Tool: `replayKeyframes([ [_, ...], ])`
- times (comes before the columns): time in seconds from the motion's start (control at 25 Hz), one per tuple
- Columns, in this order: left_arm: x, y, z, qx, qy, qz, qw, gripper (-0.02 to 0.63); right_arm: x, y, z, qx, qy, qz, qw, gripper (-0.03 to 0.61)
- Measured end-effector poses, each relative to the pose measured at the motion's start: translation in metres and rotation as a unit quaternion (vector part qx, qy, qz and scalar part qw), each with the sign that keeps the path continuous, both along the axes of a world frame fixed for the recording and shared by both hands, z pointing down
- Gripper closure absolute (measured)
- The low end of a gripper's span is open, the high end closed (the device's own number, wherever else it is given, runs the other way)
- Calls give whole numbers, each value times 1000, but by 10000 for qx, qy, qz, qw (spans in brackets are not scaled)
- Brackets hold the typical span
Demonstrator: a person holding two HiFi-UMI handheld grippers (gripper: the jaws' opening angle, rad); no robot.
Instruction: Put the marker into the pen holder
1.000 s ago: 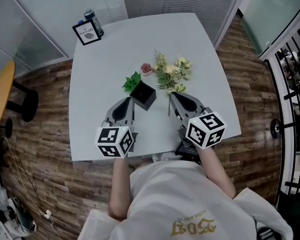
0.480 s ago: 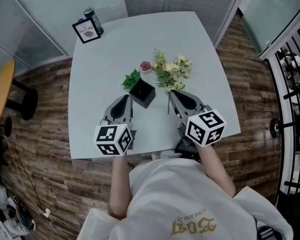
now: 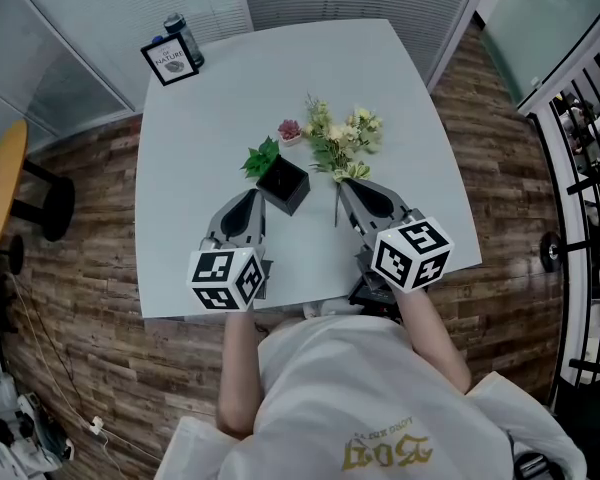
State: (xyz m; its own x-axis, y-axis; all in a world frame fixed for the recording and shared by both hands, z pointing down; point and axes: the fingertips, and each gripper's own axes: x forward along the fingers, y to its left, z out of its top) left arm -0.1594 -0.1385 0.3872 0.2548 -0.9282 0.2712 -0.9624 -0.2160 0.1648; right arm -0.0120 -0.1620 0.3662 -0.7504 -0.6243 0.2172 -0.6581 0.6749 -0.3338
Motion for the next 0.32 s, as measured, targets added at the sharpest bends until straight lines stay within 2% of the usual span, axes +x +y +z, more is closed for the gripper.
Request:
replayKeyframes([
  [0.32,-5,-3,4,-12,12,-20,10000,600,-2,-4,4,-10,7,7,10000,561],
])
